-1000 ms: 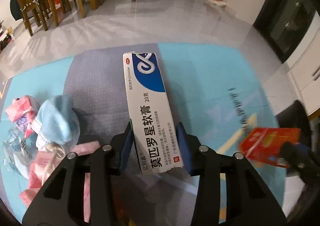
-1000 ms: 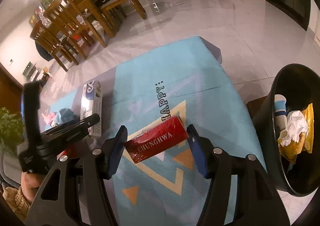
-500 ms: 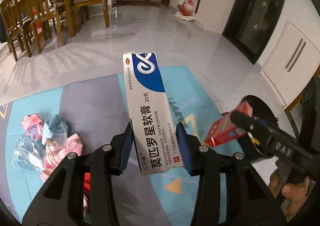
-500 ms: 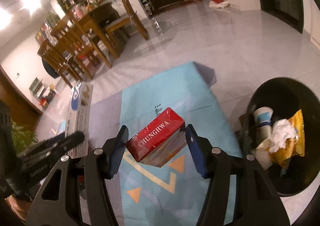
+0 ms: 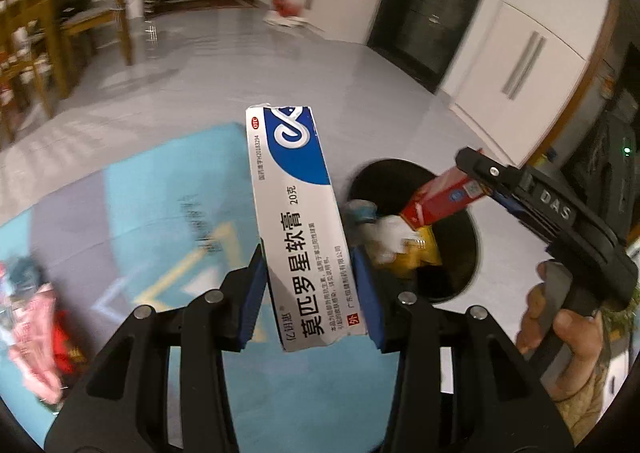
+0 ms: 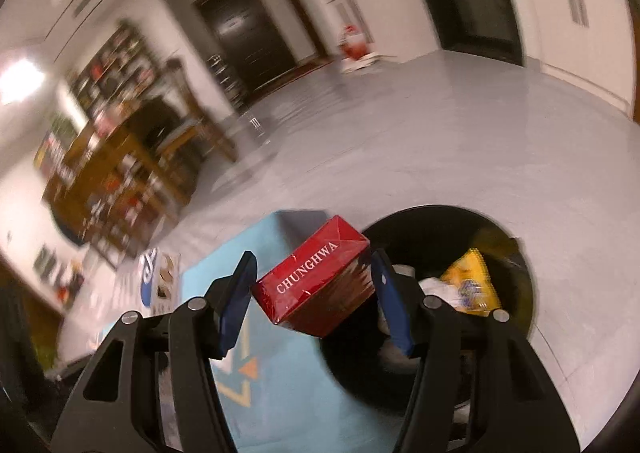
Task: Collect trash
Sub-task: 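Carry both boxes over the black bucket and open both tools to drop them, then grasp the pink bag with the left tool while the right tool grasps the red wrapper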
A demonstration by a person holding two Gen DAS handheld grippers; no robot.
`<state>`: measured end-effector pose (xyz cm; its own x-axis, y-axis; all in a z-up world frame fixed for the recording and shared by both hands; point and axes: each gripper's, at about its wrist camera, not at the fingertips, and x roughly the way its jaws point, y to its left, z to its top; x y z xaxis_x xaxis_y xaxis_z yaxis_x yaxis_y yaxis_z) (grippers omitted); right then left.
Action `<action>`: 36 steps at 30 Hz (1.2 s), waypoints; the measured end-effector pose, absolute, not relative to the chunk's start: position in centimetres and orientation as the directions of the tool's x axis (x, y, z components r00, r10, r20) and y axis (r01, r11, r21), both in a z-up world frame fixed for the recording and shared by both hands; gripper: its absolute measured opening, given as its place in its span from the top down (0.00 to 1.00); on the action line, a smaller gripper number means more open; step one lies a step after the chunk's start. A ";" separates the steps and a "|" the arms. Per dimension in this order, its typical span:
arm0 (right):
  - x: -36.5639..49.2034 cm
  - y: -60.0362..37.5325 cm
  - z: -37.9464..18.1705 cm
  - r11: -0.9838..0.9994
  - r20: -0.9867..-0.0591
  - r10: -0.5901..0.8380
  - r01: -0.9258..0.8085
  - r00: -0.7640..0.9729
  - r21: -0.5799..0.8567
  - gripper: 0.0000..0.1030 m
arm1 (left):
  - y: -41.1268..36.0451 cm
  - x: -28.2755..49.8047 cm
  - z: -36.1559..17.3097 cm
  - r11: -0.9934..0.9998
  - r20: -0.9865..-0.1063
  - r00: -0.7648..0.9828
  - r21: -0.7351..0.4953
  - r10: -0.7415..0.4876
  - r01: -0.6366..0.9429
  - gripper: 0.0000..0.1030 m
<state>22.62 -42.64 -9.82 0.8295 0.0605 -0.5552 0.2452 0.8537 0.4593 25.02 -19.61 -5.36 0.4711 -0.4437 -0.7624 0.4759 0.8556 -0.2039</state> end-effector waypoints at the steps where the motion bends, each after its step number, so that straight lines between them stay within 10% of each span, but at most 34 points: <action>1: 22.4 -43.5 -10.0 0.843 -0.555 0.052 0.262 0.830 0.471 0.43 | -21.1 25.1 -5.6 0.841 -0.766 0.450 -0.214 -0.460 0.496 0.57; 9: 21.6 -48.5 -12.7 0.738 -0.582 0.046 0.365 0.812 0.567 0.42 | -30.2 26.8 -9.4 0.789 -0.803 0.345 -0.234 -0.486 0.568 0.56; 12: 22.1 -49.3 -13.5 0.694 -0.608 0.061 0.404 0.791 0.596 0.36 | -31.4 27.4 -10.9 0.804 -0.819 0.333 -0.237 -0.467 0.546 0.27; 16: 22.1 -49.7 -13.7 0.662 -0.612 0.088 0.413 0.786 0.626 0.33 | -30.7 27.1 -11.7 0.811 -0.820 0.346 -0.223 -0.456 0.541 0.27; 36: 25.1 -41.4 -12.5 0.784 -0.650 0.231 0.257 0.724 0.565 0.33 | -10.2 21.3 -10.5 0.917 -0.752 0.542 -0.216 -0.376 0.336 0.17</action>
<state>25.12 -41.43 -12.48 0.7241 0.2308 -0.6500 0.2569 0.7843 0.5647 21.30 -10.23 -10.54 0.5422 -0.3759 -0.7515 0.3359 0.9168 -0.2162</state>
